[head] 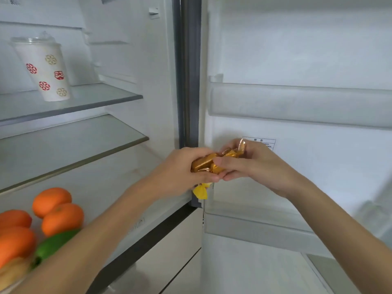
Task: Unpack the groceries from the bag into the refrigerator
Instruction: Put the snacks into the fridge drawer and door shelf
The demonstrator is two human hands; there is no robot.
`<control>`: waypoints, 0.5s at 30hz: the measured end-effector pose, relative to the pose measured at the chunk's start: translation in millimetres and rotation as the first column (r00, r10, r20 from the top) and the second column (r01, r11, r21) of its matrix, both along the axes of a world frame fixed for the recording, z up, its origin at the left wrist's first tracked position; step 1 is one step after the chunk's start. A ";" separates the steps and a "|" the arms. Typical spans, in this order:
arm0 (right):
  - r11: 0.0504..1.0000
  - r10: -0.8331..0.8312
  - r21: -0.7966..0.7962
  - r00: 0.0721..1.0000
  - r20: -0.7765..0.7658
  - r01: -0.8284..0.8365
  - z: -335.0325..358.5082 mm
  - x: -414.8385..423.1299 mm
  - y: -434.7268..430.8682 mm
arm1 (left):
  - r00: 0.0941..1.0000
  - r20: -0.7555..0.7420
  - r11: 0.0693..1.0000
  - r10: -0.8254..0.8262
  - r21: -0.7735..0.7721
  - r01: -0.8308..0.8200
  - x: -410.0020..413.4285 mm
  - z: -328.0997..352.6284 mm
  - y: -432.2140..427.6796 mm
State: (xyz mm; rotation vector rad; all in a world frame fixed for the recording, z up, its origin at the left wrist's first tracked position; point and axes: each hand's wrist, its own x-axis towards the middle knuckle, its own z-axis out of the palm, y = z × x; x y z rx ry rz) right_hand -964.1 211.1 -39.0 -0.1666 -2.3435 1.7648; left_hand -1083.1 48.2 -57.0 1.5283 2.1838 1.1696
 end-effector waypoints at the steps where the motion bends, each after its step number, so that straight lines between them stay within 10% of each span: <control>1: 1.000 -0.019 -0.006 1.000 0.013 0.019 -8.0 6.6 8.7 | 0.999 -0.027 0.999 -0.022 -0.029 0.021 2.3 -4.4 7.6; 8: 0.941 -0.111 0.335 0.981 0.162 0.051 -55.3 21.3 56.8 | 0.966 -0.224 0.950 -0.130 -0.309 0.056 10.9 -44.9 67.2; 15: 0.564 -0.159 0.794 0.914 0.374 -0.227 -84.1 8.6 56.9 | 0.880 -0.416 0.827 -0.229 -0.560 -0.049 13.7 -84.2 102.2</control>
